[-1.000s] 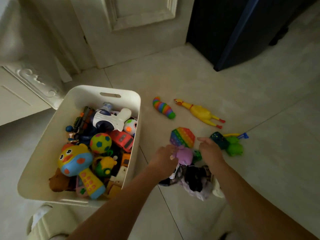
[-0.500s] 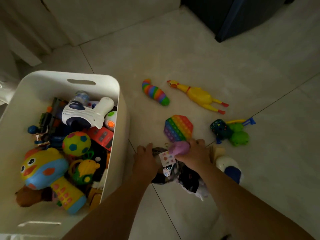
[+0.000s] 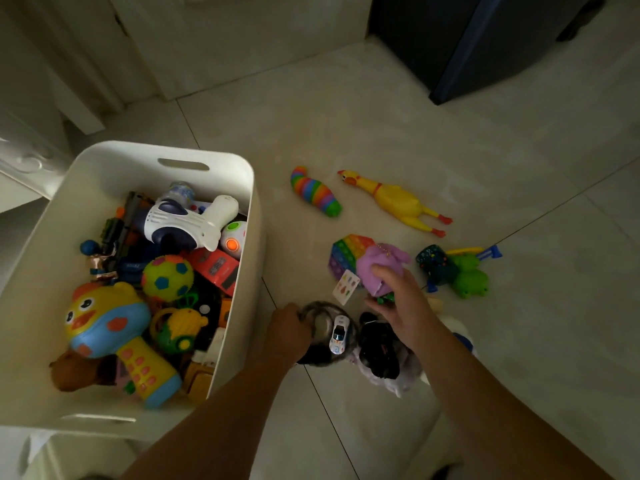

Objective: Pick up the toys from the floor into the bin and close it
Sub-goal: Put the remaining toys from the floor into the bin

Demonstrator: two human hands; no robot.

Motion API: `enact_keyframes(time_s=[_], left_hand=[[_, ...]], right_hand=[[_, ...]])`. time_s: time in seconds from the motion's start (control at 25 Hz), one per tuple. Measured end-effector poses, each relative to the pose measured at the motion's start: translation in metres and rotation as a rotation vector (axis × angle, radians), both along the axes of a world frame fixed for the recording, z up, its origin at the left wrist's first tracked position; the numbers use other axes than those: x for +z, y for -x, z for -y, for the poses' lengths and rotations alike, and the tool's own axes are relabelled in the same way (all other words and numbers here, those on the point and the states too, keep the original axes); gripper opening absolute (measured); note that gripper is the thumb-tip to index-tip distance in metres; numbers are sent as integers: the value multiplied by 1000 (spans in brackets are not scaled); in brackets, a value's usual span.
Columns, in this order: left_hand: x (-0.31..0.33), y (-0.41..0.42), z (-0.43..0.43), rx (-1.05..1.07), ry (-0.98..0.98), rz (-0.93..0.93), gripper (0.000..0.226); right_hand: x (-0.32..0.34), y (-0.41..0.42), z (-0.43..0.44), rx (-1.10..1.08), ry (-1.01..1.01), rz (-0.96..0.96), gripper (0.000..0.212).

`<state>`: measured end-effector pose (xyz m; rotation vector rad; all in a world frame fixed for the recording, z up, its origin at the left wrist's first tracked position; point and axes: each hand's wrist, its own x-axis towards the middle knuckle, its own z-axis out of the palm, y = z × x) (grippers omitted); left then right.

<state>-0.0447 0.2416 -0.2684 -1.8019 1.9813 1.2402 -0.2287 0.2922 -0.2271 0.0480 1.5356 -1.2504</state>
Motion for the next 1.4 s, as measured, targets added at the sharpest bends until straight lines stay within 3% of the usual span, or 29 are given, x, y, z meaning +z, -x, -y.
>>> enact_keyframes(time_s=[0.16, 0.24, 0.56, 0.68, 0.8, 0.92, 1.12, 1.24, 1.4], left_hand=[[28, 0, -1, 100, -47, -244, 11], [47, 0, 0, 176, -66, -369, 9], [138, -21, 10, 284, 53, -690, 13], [170, -33, 14, 332, 16, -826, 17], [207, -45, 18, 333, 53, -897, 12], [251, -66, 26, 341, 82, -960, 14], [319, -123, 46, 424, 87, -1210, 14], [328, -158, 54, 443, 44, -1231, 16], [285, -192, 58, 533, -27, -986, 14]], right_hand=[[27, -8, 10, -97, 169, 225, 38], [41, -13, 10, -95, 203, 249, 31], [87, -46, -11, -167, 280, 268, 44], [106, -58, -15, -173, 322, 275, 22], [131, -69, -17, -219, 347, 297, 34], [151, -81, -9, -265, 499, 345, 21], [200, -116, 24, 0, 764, 378, 18], [217, -143, 41, 134, 782, 395, 18], [218, -179, 53, 271, 644, 355, 27]])
